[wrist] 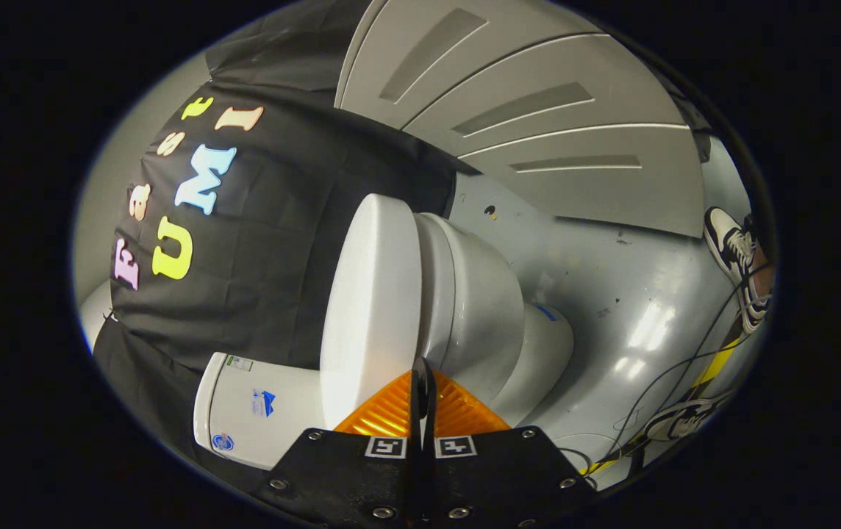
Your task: Open the toilet lid.
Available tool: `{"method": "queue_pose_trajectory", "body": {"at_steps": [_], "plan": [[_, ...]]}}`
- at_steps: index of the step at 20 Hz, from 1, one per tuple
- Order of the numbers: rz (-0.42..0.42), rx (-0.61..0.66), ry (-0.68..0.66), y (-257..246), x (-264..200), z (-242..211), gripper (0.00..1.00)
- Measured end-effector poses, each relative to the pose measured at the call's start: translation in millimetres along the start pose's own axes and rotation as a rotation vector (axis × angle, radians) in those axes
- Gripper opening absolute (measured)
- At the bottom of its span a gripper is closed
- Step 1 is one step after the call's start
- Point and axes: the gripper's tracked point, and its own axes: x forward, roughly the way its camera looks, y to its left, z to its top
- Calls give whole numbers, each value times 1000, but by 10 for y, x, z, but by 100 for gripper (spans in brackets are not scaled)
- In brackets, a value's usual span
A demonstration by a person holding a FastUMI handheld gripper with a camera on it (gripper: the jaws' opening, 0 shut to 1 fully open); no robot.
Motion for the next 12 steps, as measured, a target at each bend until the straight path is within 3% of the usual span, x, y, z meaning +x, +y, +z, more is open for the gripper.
{"method": "queue_pose_trajectory", "body": {"at_steps": [5, 12], "plan": [[-31, -10, -7, 16, -10, -5, 0], [-54, -185, -50, 297, -153, 71, 0]]}}
